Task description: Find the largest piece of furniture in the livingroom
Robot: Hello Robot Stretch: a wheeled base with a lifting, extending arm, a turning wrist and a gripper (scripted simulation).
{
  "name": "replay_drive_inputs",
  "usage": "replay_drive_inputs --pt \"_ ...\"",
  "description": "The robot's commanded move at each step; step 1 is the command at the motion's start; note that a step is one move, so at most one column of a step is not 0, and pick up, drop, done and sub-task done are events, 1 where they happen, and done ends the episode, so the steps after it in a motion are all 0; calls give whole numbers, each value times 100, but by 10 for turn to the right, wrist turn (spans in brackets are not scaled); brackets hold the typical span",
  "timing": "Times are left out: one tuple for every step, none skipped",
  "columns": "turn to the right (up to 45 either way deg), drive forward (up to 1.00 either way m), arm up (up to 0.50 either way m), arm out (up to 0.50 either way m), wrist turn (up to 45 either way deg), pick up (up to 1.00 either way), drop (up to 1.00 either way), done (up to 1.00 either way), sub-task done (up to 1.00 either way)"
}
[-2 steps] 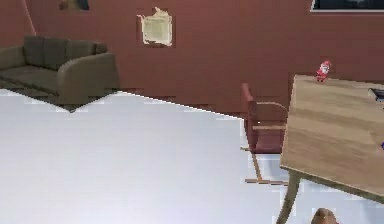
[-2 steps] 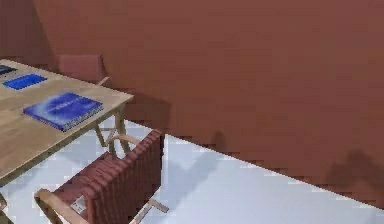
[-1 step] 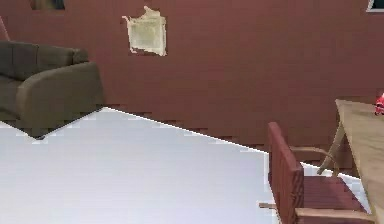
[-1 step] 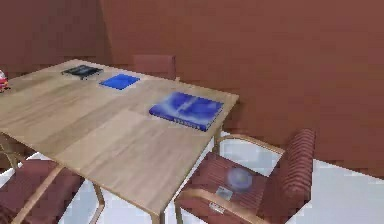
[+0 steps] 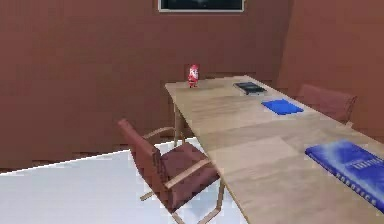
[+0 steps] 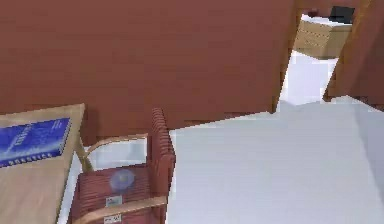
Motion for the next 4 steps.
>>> replay_drive_inputs --pt "450 0 0 0 0 0 0 0 0" --pt "450 0 0 0 0 0 0 0 0" --pt "240 0 0 0 0 0 0 0 0" --pt "0 60 0 0 0 0 0 0 0"
